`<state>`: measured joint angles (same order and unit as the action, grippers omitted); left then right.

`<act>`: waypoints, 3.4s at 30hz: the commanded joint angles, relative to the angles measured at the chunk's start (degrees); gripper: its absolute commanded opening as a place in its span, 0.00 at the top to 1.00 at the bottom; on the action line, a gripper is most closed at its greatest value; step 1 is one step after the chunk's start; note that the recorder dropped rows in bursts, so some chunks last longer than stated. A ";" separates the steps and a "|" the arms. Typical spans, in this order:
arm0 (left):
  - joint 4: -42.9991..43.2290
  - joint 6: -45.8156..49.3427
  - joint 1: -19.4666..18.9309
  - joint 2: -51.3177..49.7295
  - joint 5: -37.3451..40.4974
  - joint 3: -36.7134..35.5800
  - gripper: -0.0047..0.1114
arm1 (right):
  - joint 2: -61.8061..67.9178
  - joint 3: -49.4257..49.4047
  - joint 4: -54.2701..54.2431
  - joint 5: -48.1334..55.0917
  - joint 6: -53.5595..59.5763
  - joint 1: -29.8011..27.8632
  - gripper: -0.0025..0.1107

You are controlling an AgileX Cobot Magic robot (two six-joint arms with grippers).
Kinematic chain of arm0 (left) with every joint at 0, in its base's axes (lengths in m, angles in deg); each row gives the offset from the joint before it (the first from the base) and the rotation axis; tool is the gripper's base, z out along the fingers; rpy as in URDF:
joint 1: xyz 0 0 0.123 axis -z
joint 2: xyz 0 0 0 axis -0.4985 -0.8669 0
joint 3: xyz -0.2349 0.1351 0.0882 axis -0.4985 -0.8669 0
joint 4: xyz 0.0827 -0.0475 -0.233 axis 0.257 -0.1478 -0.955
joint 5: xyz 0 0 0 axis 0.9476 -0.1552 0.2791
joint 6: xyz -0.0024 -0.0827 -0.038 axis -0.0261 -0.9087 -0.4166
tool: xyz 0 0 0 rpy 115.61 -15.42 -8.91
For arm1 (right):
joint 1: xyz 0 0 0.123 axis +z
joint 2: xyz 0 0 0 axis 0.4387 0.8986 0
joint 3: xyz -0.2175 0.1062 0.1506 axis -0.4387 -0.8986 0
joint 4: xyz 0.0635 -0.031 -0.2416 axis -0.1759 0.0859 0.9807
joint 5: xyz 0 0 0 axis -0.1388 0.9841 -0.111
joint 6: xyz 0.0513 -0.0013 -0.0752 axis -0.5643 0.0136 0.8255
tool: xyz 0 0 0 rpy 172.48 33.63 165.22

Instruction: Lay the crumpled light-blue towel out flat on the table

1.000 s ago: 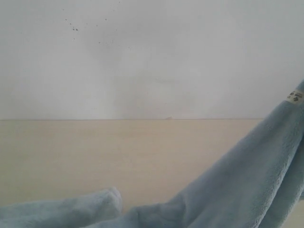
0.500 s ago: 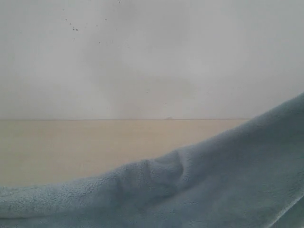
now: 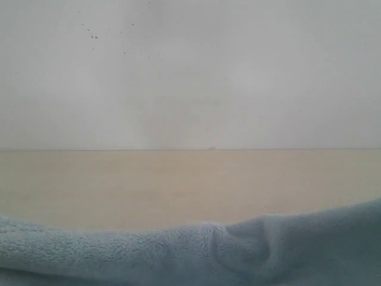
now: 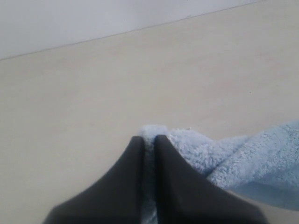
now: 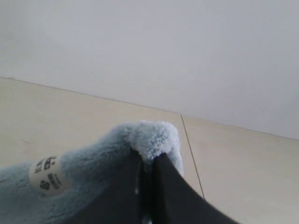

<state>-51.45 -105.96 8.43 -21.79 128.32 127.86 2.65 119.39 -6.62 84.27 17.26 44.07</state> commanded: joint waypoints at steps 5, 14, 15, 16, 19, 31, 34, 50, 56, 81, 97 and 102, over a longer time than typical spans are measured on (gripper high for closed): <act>3.52 0.39 -0.04 -8.00 -0.06 -5.52 0.93 | 10.67 -2.48 1.53 0.84 1.54 4.40 0.98; 22.19 -5.69 -1.37 -32.55 -4.91 -9.27 0.93 | 31.85 -5.34 5.61 -12.20 -3.63 3.14 0.98; 25.33 -8.06 -2.93 -35.68 -7.28 -8.95 0.93 | 34.77 -5.34 6.95 -15.58 -5.67 2.40 0.98; 26.81 -9.78 -4.61 -38.19 -9.39 -8.65 0.93 | 36.69 -5.34 7.37 -17.61 -7.05 1.41 0.98; 25.02 -10.35 -11.25 -47.89 -13.25 -6.08 0.93 | 43.38 -4.41 6.39 -20.45 -8.60 -2.01 0.98; 24.15 -15.81 -17.68 -50.33 -25.66 -4.60 0.27 | 46.22 -4.23 -8.06 -32.53 -6.00 -8.95 0.54; 22.90 -14.81 -17.68 -46.87 -24.51 -4.60 0.30 | 43.84 -4.23 -9.33 -33.97 -5.32 -8.95 0.59; -4.83 11.44 -17.68 -28.41 -16.17 -17.17 0.93 | 32.40 -16.10 -25.60 -23.01 8.22 -8.95 0.98; -6.37 12.00 -17.68 -26.07 -15.52 -19.89 0.92 | 29.69 -19.83 -35.64 -20.73 15.14 -8.95 0.98; -11.75 17.35 -17.68 -25.60 -20.52 -28.89 0.92 | 27.10 -22.63 -39.00 -11.56 19.53 -8.95 0.98; -10.64 17.81 -17.78 -39.07 -33.16 -30.26 0.92 | 35.30 -22.63 -42.37 -18.57 25.75 -8.95 0.98; -3.19 12.21 -17.78 -44.36 -35.70 -27.75 0.92 | 39.82 -22.63 -42.37 -25.02 25.75 -8.95 0.98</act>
<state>-59.58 -89.64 -9.20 -63.90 94.87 98.58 40.59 96.64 -48.91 63.22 42.79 35.39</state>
